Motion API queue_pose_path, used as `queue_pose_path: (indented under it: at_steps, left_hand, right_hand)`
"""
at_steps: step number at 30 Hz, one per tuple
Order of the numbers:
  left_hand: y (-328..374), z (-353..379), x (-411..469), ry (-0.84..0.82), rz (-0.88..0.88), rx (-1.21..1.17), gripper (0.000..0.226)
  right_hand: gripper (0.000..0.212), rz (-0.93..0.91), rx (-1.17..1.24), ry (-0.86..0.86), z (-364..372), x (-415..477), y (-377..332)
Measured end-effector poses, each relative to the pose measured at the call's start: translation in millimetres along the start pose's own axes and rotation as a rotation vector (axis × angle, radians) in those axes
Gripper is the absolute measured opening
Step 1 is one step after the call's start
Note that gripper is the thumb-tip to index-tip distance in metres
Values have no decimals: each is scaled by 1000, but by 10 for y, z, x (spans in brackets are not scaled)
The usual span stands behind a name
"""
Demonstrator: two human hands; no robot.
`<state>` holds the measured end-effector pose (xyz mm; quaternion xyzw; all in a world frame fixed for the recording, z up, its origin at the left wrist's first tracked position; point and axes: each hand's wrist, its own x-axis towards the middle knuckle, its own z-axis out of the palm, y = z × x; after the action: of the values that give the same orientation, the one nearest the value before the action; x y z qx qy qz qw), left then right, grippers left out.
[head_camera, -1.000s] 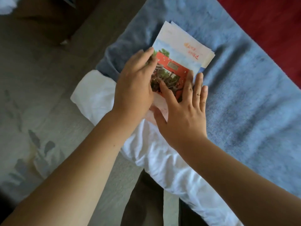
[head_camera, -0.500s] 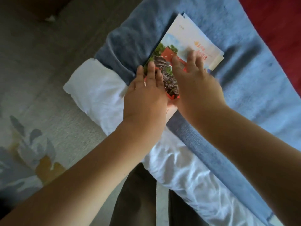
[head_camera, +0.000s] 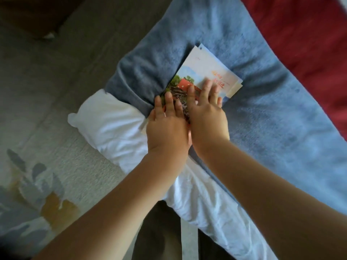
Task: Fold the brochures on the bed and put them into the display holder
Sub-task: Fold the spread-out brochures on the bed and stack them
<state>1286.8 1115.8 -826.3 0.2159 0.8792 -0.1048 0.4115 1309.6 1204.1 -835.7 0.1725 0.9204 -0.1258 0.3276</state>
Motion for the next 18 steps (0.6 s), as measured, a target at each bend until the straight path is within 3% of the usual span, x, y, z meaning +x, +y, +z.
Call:
queue_pose_path:
  at_steps: [3,6,12,15,18]
  left_hand:
    - [-43,-9,-58,16,13,19,90]
    - [-39,-4,-67,40,6,88,72]
    - [133,-93,-239,184,-59,75,79]
    - [281,-52,-339,277,-53,124,82]
    - [451,21,-427,407,18,113,73]
  right_hand:
    - [61,-29,4,-3,32,28,51]
    - [61,-38,31,-6,31,37,74]
    - [61,-101,201,60,-26,-57,78]
    - [69,-248,247,190,32,-225,431]
    - [63,-305,186,268,212,-465,878]
